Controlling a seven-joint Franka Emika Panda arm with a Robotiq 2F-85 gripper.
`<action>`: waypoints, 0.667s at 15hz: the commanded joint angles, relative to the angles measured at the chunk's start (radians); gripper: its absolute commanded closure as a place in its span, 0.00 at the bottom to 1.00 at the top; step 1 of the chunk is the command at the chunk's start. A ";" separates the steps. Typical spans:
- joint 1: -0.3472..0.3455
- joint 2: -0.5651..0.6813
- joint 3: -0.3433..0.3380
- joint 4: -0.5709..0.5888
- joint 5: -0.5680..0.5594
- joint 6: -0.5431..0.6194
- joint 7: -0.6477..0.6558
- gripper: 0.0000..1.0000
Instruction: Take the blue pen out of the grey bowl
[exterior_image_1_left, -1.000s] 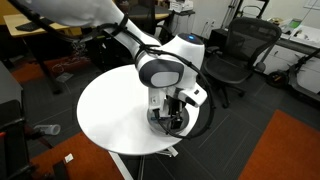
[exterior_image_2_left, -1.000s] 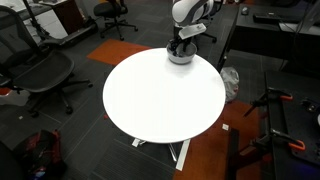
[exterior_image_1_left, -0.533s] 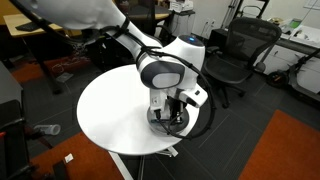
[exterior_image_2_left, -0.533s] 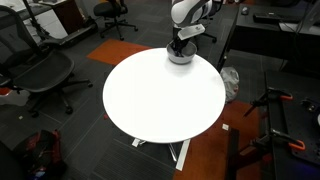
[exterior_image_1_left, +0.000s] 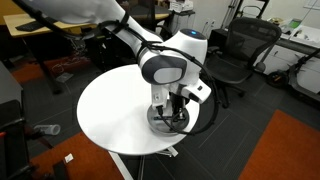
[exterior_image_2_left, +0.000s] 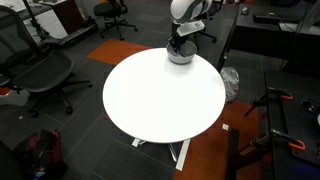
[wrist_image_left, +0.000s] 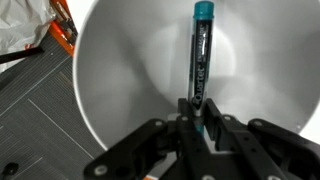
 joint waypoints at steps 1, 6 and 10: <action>0.000 -0.101 0.002 -0.053 -0.004 -0.024 -0.008 0.95; 0.002 -0.214 0.005 -0.099 -0.011 -0.095 -0.027 0.95; 0.009 -0.318 0.008 -0.154 -0.025 -0.155 -0.055 0.95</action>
